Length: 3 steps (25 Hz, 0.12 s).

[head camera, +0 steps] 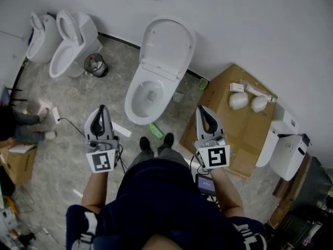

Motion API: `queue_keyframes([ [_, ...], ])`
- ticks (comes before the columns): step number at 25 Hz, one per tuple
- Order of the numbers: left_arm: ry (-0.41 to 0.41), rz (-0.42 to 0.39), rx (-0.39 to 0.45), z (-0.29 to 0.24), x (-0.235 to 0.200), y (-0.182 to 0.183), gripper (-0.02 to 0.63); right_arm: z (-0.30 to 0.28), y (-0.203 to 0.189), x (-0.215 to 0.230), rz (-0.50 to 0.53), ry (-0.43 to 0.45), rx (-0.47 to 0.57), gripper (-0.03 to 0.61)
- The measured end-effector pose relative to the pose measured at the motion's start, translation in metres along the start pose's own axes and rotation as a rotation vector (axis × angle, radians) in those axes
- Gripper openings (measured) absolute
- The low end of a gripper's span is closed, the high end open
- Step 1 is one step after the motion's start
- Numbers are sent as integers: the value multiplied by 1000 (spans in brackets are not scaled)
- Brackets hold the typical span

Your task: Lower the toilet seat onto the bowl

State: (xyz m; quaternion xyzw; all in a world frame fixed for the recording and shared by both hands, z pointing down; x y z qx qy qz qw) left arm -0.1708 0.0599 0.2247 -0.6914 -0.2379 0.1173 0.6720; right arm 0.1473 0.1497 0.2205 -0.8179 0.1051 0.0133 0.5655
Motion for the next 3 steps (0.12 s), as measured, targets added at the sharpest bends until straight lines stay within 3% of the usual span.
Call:
queue_keyframes([
  [3, 0, 0, 7, 1, 2, 0, 25, -1, 2, -1, 7, 2, 4, 18],
])
Point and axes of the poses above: the fingertips, and each gripper's own axes: z backward along the fingers, x to its right, y out of its top, the point moved 6 cm from there along z, backward along the fingers, and after that the axes turned 14 degrees about -x, right-handed, at the moved point
